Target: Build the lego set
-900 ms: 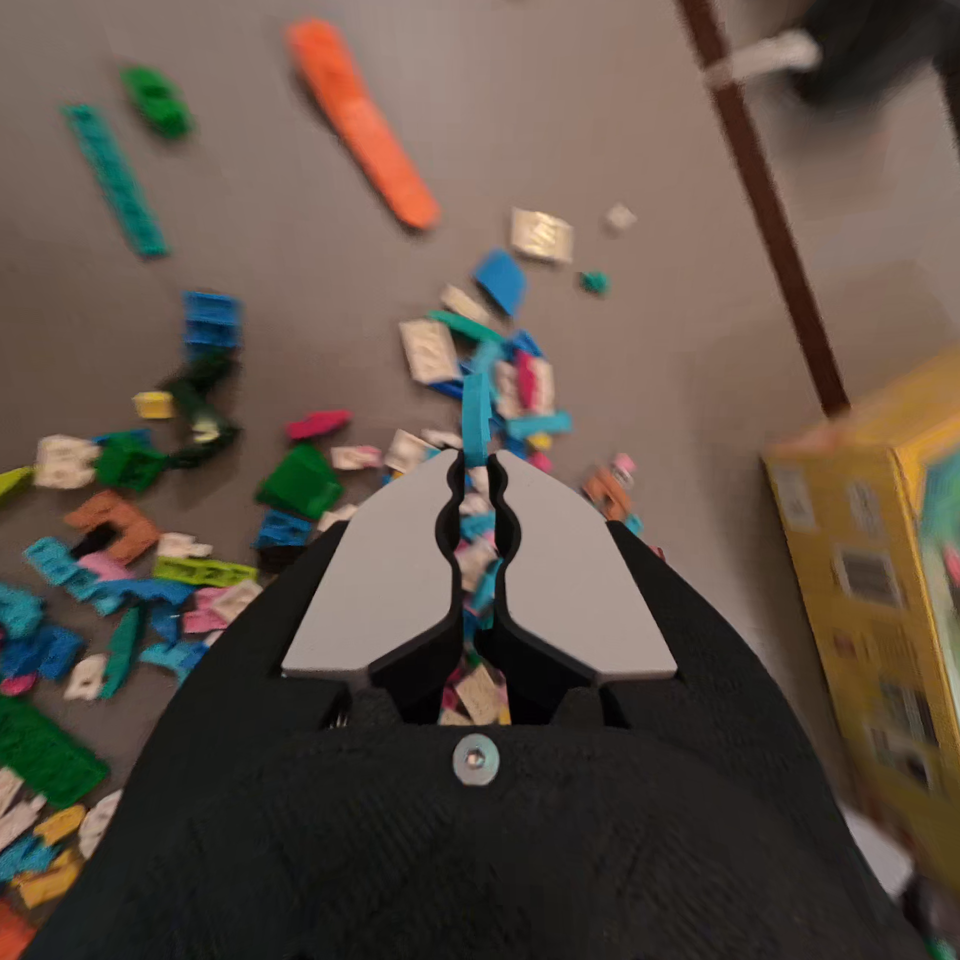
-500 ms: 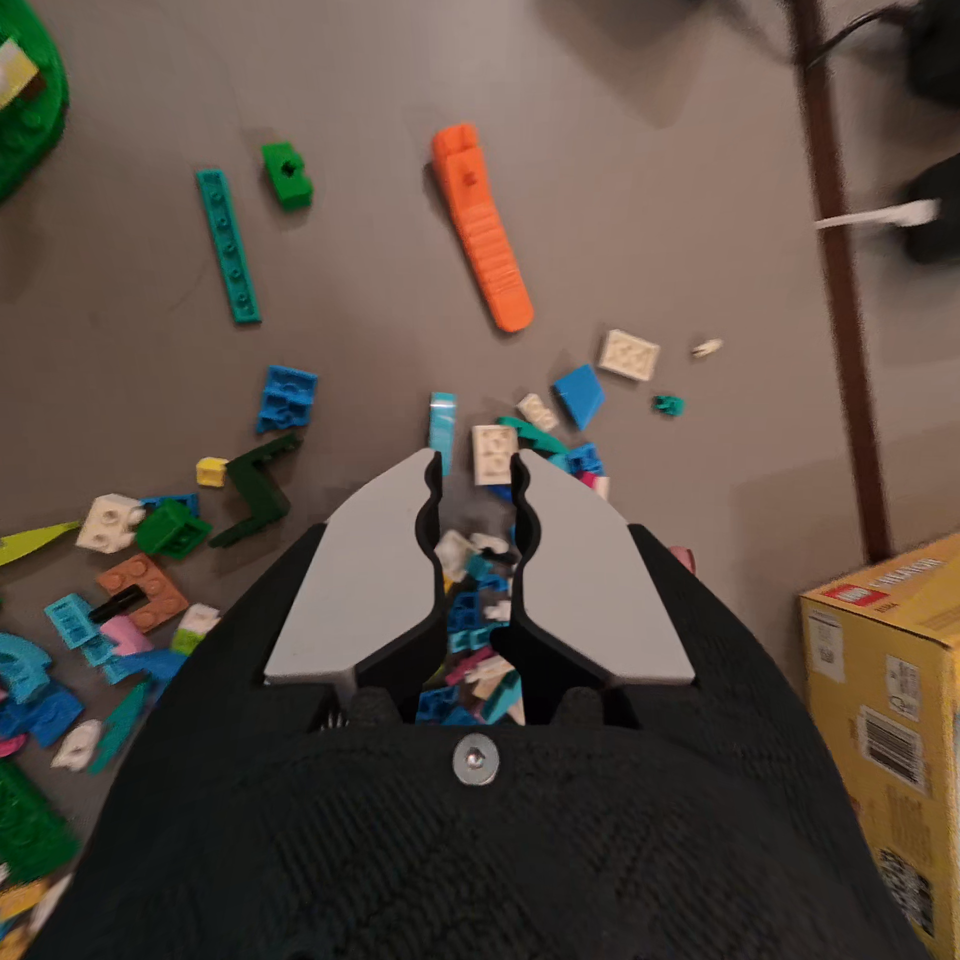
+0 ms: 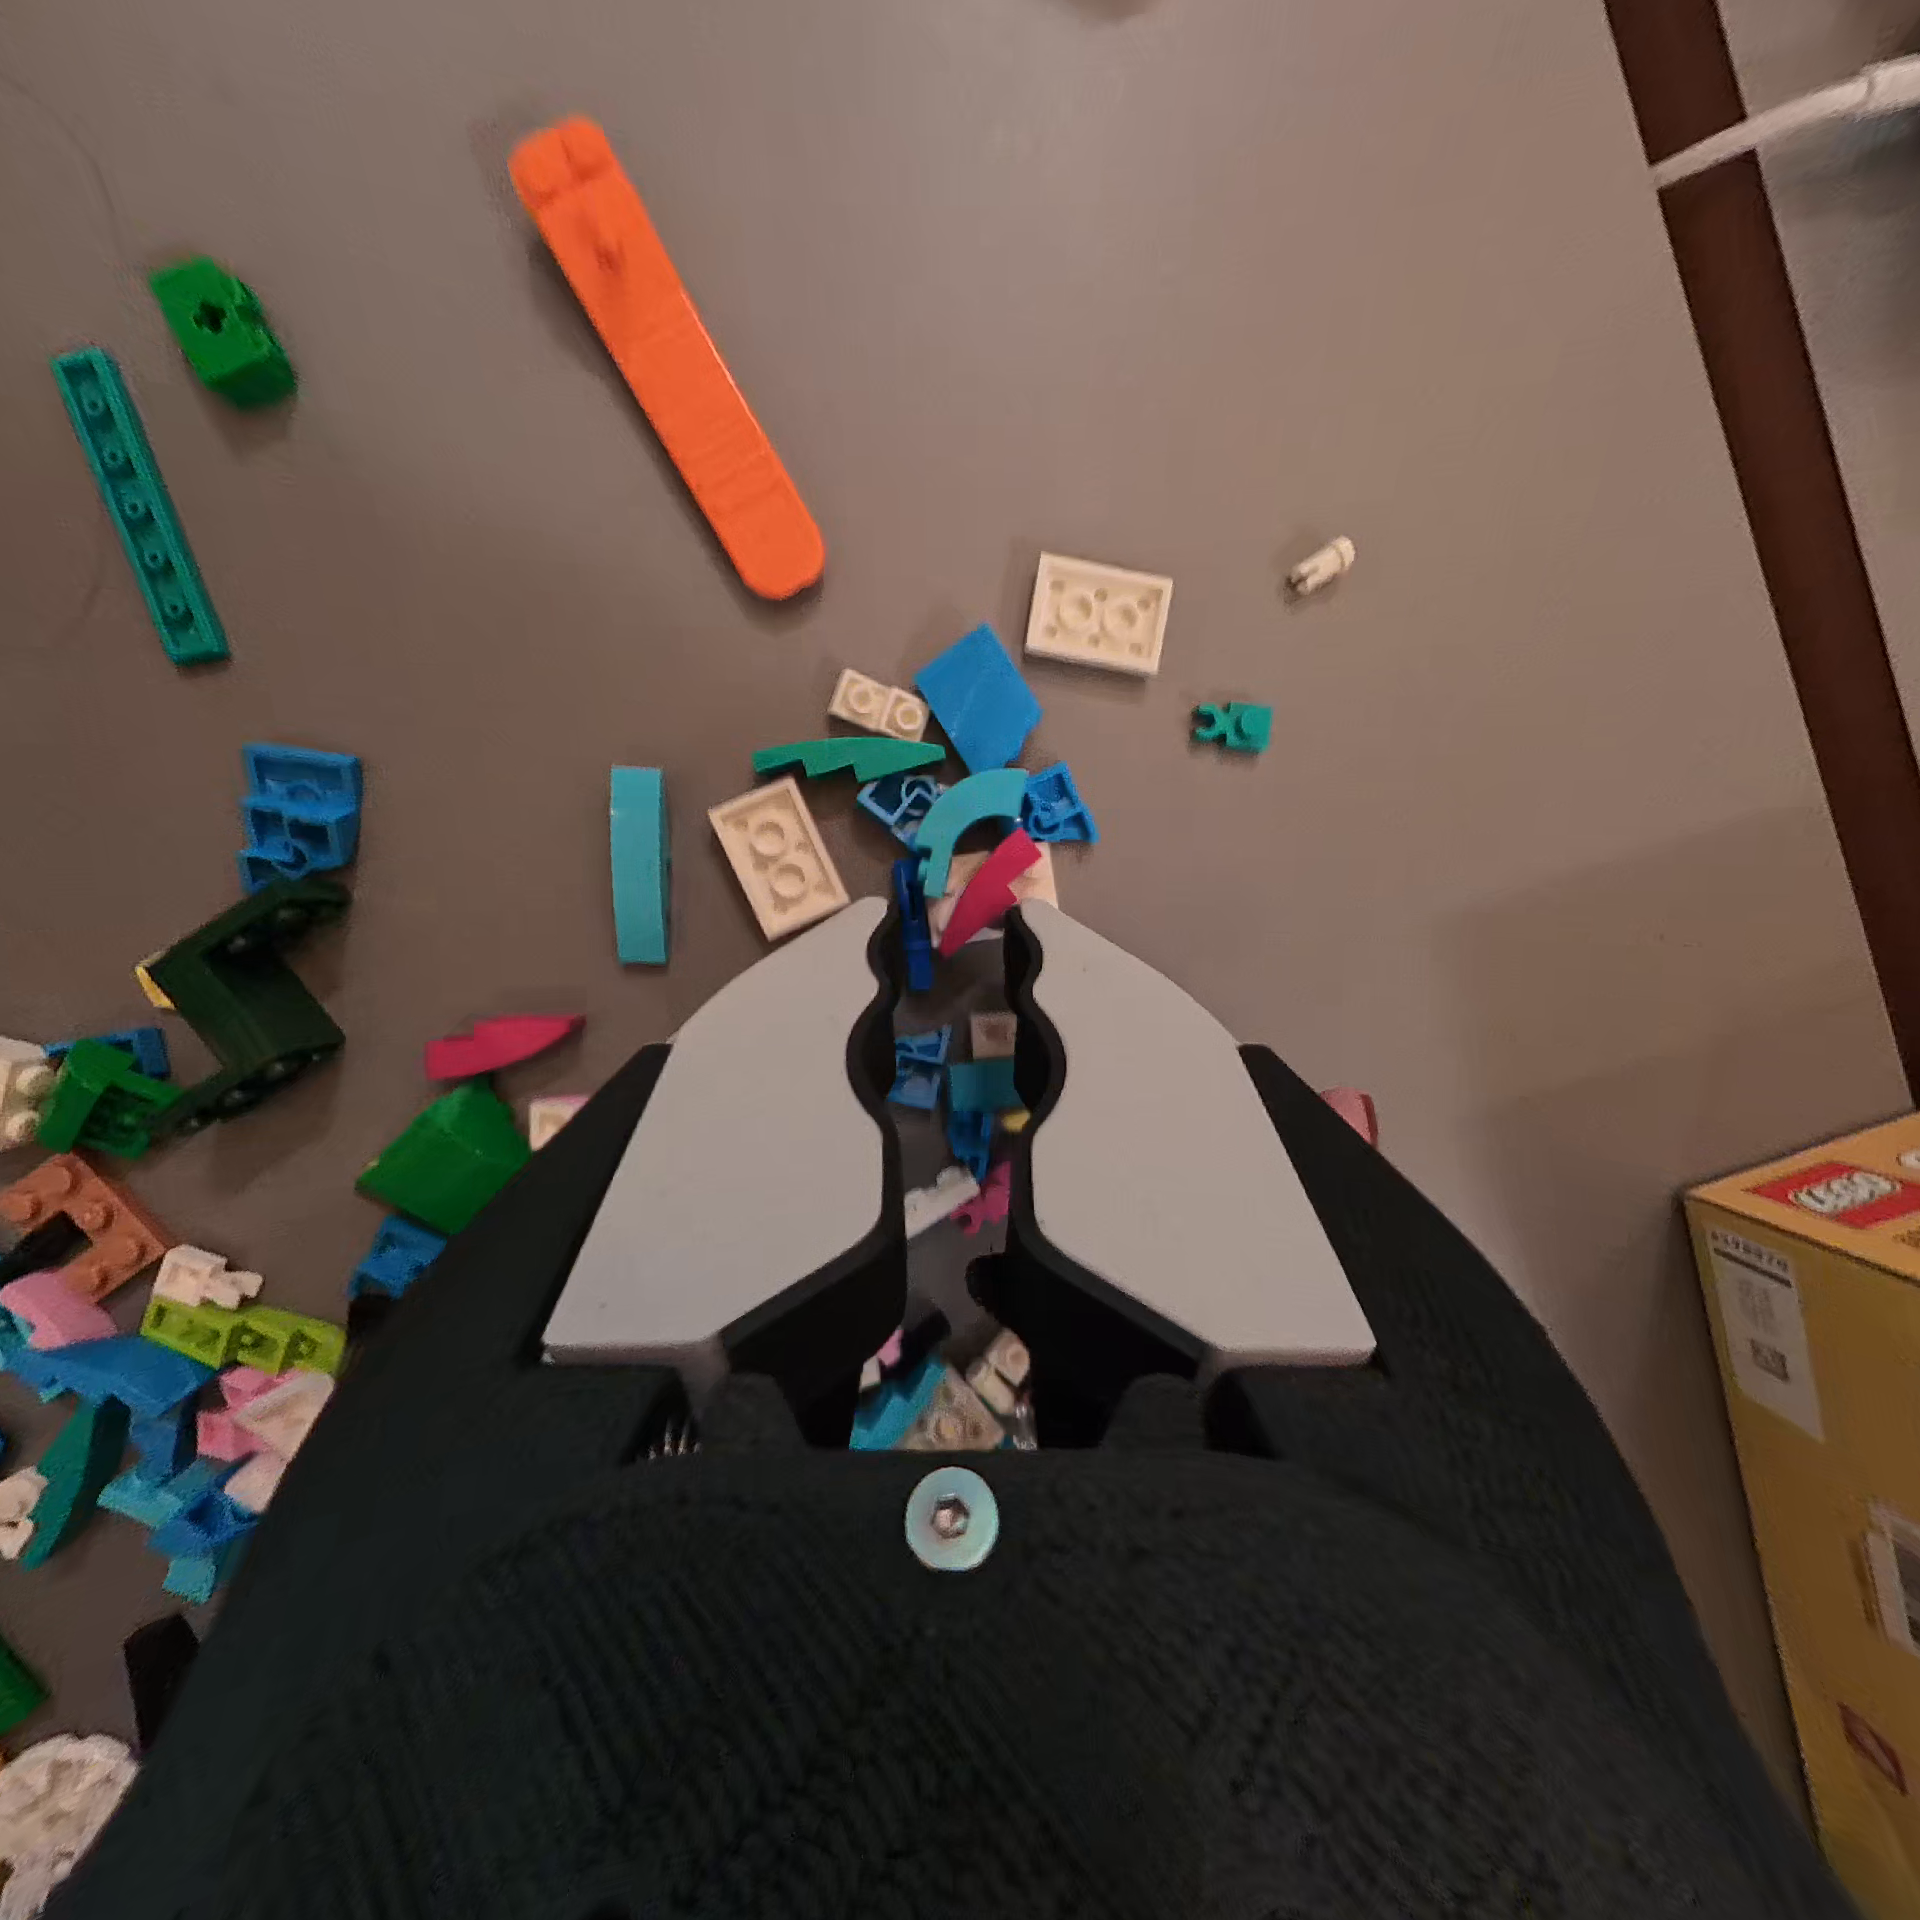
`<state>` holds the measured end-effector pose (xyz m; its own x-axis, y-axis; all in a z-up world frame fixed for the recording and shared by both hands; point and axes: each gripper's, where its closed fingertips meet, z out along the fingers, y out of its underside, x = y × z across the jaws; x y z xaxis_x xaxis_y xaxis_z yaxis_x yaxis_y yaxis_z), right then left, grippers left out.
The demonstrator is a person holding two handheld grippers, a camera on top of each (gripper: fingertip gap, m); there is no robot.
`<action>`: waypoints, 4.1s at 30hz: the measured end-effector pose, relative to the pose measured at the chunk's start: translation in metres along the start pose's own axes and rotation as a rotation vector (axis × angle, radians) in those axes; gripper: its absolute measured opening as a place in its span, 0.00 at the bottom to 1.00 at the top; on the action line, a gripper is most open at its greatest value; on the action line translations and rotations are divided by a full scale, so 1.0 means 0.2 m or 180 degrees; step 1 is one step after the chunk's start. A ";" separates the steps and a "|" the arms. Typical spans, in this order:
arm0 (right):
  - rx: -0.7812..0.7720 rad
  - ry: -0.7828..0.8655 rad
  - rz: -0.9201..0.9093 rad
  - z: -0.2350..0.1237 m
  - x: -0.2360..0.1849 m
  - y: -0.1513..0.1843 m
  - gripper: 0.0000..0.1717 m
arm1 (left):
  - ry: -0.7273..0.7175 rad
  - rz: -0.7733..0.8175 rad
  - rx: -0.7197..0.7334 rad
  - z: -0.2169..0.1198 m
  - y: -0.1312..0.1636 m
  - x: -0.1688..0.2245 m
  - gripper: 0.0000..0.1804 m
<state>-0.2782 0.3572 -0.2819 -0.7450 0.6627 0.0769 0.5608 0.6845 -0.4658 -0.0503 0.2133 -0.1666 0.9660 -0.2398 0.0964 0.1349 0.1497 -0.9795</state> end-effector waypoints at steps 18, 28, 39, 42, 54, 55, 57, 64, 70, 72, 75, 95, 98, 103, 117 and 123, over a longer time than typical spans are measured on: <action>-0.0488 -0.0068 0.0161 -0.17 0.02 0.28 0.12 | -0.0001 -0.0015 -0.0004 0.00 0.00 0.00 0.04; 0.0124 -0.0061 0.0071 -0.17 -0.02 0.08 0.12 | 0.0008 -0.0046 0.0013 0.00 0.00 0.01 0.04; -0.0432 -0.0617 -0.0281 -0.17 -0.29 0.21 0.04 | 0.0009 -0.0049 0.0014 0.00 0.00 0.01 0.05; -0.0361 -0.0450 -0.0319 -0.14 -0.26 0.17 0.03 | 0.0010 -0.0052 0.0017 0.00 0.00 0.01 0.04; -0.0454 -0.0614 -0.0466 -0.15 -0.39 0.19 0.01 | 0.0011 -0.0066 0.0021 0.01 -0.01 0.01 0.04; -0.0395 -0.0509 -0.0495 -0.13 -0.37 0.17 0.01 | 0.0013 -0.0065 0.0024 0.00 -0.01 0.01 0.04; -0.0190 -0.0164 -0.0458 -0.11 -0.30 0.10 0.01 | 0.0016 -0.0068 0.0030 0.00 -0.01 0.01 0.04; -0.0128 -0.0341 -0.0374 -0.21 -0.36 0.12 0.14 | 0.0018 -0.0081 0.0024 0.01 -0.01 0.01 0.05; -0.0464 -0.0448 -0.0736 -0.19 -0.45 0.25 0.20 | 0.0018 -0.0085 0.0027 0.01 -0.01 0.01 0.05; -0.0488 -0.0422 -0.0752 -0.19 -0.44 0.27 0.20 | 0.0018 -0.0085 0.0027 0.01 -0.01 0.01 0.05; -0.0481 -0.0270 -0.0793 -0.19 -0.39 0.26 0.16 | 0.0017 -0.0087 0.0025 0.01 -0.01 0.01 0.05; -0.0464 -0.0551 -0.1035 -0.29 -0.63 0.32 0.18 | 0.0017 -0.0094 0.0024 0.01 -0.01 0.01 0.05; -0.0516 -0.0501 -0.1182 -0.26 -0.65 0.32 0.16 | 0.0018 -0.0093 0.0022 0.01 -0.01 0.01 0.05; -0.0505 -0.0292 -0.1229 -0.21 -0.59 0.29 0.07 | 0.0014 -0.0081 0.0022 0.00 -0.01 0.01 0.05; 0.0216 -0.0205 -0.0334 -0.37 -0.68 0.36 0.11 | 0.0000 -0.0113 0.0018 -0.01 0.00 -0.01 0.05; 0.0545 -0.0079 -0.0136 -0.34 -0.78 0.40 0.11 | 0.0007 -0.0111 0.0008 -0.01 0.00 -0.01 0.05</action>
<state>-0.0931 0.3287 -0.2715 -0.7767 0.6249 0.0789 0.4603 0.6486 -0.6062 -0.0528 0.2122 -0.1671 0.9603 -0.2469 0.1302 0.1691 0.1435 -0.9751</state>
